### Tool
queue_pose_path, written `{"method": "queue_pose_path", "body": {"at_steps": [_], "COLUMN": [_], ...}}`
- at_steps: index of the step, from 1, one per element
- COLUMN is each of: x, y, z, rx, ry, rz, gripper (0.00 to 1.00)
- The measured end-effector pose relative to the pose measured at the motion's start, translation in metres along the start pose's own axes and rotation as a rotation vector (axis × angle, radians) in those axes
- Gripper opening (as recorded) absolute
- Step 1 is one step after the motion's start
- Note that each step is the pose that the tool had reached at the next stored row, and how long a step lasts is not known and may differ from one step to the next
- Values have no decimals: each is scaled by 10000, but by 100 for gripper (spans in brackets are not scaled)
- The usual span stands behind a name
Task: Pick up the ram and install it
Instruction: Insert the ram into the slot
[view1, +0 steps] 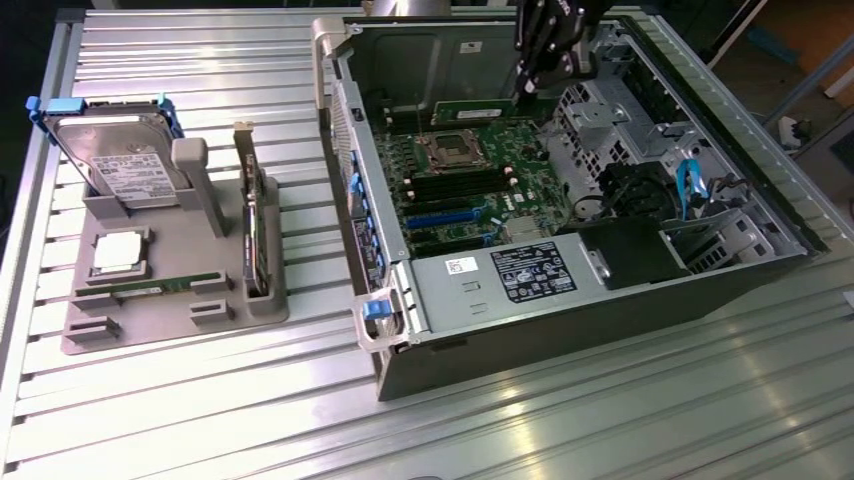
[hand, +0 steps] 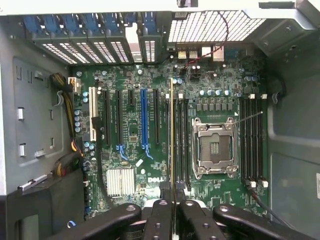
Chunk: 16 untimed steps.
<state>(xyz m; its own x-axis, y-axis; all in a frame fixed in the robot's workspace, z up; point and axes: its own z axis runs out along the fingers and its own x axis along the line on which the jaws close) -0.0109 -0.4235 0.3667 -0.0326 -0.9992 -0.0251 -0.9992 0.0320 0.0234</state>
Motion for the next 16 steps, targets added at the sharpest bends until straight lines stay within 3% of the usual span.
{"method": "queue_pose_path", "body": {"at_steps": [16], "x": [4], "y": [-17], "z": [295], "rx": [0], "ry": [0], "rz": [0], "gripper": [12]}}
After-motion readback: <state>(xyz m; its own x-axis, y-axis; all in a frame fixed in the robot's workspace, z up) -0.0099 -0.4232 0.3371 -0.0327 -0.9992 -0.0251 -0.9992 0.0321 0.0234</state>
